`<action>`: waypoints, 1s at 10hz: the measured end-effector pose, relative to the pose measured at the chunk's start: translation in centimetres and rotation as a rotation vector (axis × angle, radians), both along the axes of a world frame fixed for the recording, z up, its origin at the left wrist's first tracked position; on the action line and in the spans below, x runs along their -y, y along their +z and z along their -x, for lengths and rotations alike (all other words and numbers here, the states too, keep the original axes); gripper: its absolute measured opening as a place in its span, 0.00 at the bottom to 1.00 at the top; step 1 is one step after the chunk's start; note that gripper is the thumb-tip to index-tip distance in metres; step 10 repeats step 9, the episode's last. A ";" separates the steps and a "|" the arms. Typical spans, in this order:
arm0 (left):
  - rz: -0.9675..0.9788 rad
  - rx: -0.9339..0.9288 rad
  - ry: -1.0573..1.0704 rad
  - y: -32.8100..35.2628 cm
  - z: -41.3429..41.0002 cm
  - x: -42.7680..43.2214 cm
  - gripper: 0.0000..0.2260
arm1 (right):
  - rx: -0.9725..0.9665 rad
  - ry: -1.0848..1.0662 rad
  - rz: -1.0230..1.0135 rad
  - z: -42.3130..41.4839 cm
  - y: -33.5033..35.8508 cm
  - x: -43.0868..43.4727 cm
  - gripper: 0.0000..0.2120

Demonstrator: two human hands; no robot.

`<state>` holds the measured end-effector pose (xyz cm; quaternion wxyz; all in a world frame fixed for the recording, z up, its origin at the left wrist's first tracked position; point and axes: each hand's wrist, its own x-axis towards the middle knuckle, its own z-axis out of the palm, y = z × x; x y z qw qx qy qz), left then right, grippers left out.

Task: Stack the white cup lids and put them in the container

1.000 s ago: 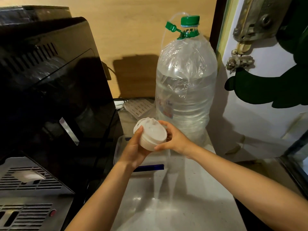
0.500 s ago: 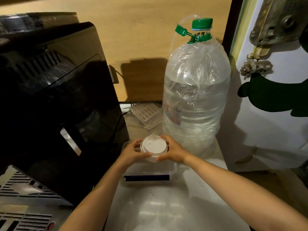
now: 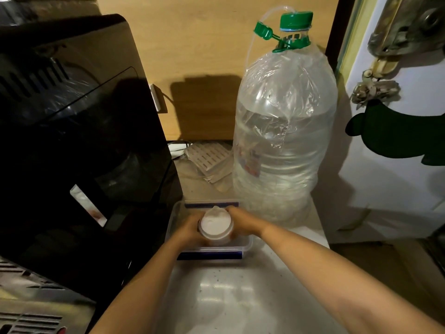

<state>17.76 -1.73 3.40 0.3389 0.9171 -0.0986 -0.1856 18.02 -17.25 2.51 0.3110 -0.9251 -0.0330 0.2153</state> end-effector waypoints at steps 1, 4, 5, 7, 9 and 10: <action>-0.055 -0.013 -0.018 -0.7 -0.5 0.1 0.30 | -0.045 0.001 0.093 -0.6 -0.5 -0.5 0.19; -0.175 -0.077 -0.007 -3.1 -1.7 0.7 0.25 | -0.139 0.022 0.311 -0.1 0.7 -1.9 0.22; -0.197 -0.071 -0.008 -3.2 -1.8 0.9 0.24 | -0.124 0.021 0.328 0.2 0.6 -1.7 0.16; -0.270 -0.102 -0.029 -3.2 -2.0 0.7 0.27 | -0.105 0.051 0.321 0.6 1.6 -2.1 0.22; -0.244 -0.096 0.020 -3.1 -2.6 0.1 0.42 | -0.086 0.061 0.323 0.3 1.5 -1.2 0.27; -0.244 -0.096 0.020 -3.1 -2.6 0.1 0.42 | -0.086 0.061 0.323 0.3 1.5 -1.2 0.27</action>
